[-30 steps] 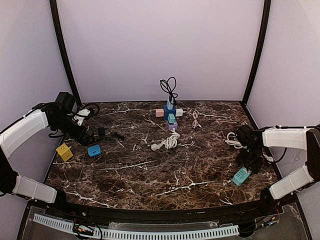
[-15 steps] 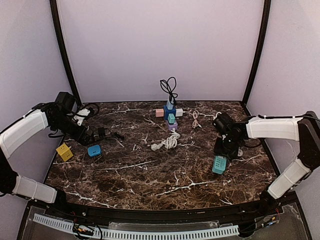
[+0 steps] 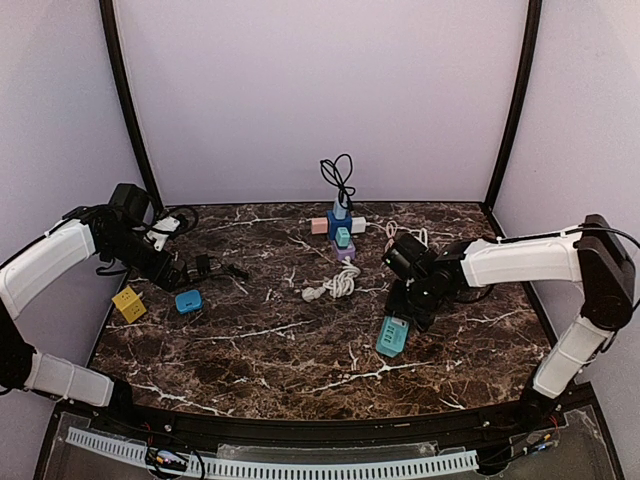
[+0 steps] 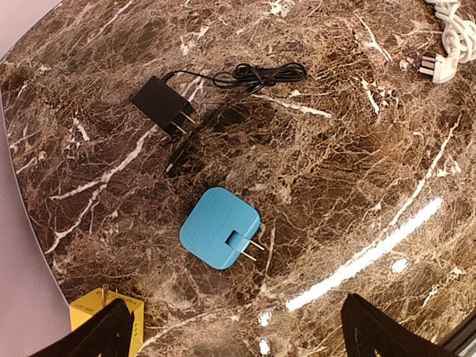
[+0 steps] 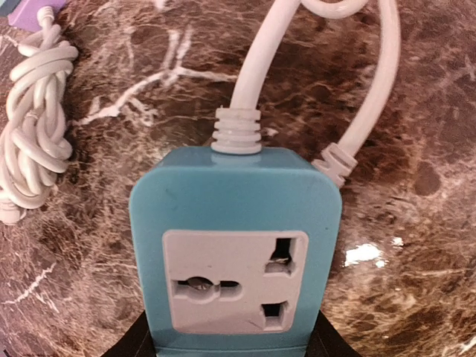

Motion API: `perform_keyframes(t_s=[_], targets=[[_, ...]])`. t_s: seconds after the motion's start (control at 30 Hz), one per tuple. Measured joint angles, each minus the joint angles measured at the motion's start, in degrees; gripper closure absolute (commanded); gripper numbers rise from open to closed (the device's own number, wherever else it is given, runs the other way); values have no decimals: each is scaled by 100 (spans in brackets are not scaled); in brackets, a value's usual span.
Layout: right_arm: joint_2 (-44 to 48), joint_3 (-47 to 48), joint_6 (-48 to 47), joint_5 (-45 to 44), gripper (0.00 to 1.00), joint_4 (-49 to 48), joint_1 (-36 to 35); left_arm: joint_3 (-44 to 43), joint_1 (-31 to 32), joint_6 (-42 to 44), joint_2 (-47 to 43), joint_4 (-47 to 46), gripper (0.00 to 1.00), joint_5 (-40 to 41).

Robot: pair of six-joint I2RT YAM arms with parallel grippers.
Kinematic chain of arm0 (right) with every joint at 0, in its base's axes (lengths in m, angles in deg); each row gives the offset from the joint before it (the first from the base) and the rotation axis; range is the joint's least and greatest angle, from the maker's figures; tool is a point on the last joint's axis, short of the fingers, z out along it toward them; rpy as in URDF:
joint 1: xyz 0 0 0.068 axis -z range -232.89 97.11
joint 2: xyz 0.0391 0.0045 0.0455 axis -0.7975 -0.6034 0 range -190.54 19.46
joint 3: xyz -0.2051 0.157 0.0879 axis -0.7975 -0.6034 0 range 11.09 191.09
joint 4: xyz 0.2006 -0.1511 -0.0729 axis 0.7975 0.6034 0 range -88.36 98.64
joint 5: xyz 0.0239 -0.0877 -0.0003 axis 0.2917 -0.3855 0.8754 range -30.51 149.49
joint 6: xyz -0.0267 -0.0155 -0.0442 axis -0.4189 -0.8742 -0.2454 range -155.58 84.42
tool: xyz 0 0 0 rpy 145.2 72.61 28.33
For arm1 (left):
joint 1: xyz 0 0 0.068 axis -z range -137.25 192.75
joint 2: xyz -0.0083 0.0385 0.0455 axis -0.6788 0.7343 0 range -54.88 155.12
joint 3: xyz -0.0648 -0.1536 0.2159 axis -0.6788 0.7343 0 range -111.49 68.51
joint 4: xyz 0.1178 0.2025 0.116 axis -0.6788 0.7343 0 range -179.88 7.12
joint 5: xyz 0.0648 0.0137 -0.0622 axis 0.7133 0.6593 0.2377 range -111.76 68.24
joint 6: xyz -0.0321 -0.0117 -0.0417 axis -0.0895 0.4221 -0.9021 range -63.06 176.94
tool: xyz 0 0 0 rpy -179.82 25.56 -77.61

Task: Insert the plug
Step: Move the socket to the center of the board.

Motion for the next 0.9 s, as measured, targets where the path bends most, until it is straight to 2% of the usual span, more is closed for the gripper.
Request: perform_keyframes(t_s=[0.1,0.17,0.2,0.23,0.43,0.53,0.67,0.7,0.8,0.9], targets=[[-302,310,90,-4,47,-142,-107,0,0,11,-9,0,0,-7],[-452,485,85,7,28,-155,-151,0,0,20,-20,0,0,-7],[-496,498,79,114,8,-162,-151,4,0,22,-24,0,0,-7],[-566,496,68,238,2,-173,-153,11,0,22,-33,0,0,-7],[-693,479,-315,664,1,-103,-221,31,0,28,-52,2,0,-17],[-581,601,-1058,745,2,59,-223,31,0,35,-52,2,0,-20],[-295,1222,-2879,1102,7,315,-225,31,0,44,-52,4,0,-20],[-258,1513,-3506,1196,12,404,-225,31,0,46,-52,4,0,-20],[-160,2140,-5510,1537,9,516,-225,31,0,55,-52,4,0,-15],[-7,2138,-7709,1878,6,634,-227,31,0,83,-70,4,0,-4]])
